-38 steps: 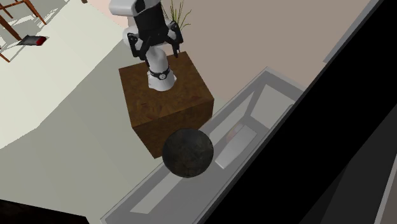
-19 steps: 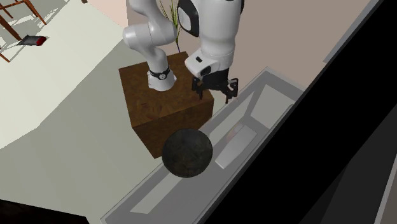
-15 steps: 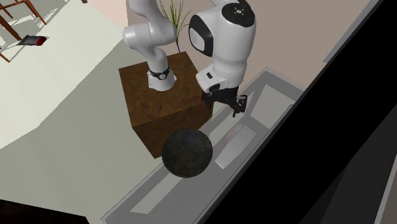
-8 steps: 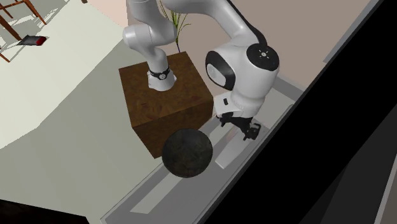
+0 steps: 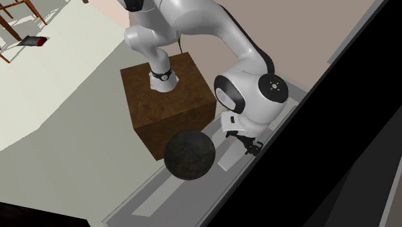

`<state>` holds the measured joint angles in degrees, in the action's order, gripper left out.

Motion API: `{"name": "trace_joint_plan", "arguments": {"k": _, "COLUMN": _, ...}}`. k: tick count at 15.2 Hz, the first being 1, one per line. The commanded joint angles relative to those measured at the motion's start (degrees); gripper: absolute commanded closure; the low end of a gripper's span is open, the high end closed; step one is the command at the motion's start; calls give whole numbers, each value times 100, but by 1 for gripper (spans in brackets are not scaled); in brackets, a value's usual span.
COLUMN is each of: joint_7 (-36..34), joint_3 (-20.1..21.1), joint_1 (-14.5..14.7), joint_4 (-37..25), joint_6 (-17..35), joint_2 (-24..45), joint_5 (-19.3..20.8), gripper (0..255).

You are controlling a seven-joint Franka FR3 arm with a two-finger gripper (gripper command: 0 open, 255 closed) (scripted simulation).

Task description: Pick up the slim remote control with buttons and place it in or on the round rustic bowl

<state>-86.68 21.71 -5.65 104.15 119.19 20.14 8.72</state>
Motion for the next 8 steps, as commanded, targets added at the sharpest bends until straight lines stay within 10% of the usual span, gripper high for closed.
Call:
{"name": "trace_joint_plan", "arguments": {"k": 1, "joint_7": -27, "joint_3": -13, "joint_1": -7, "joint_4": 151, "joint_6": 567, "joint_2": 128, "joint_5": 24, "gripper": 0}}
{"name": "trace_joint_plan", "arguments": {"k": 8, "joint_7": -47, "joint_3": -26, "joint_1": 2, "joint_4": 192, "joint_6": 666, "joint_2": 190, "joint_5": 56, "gripper": 0}}
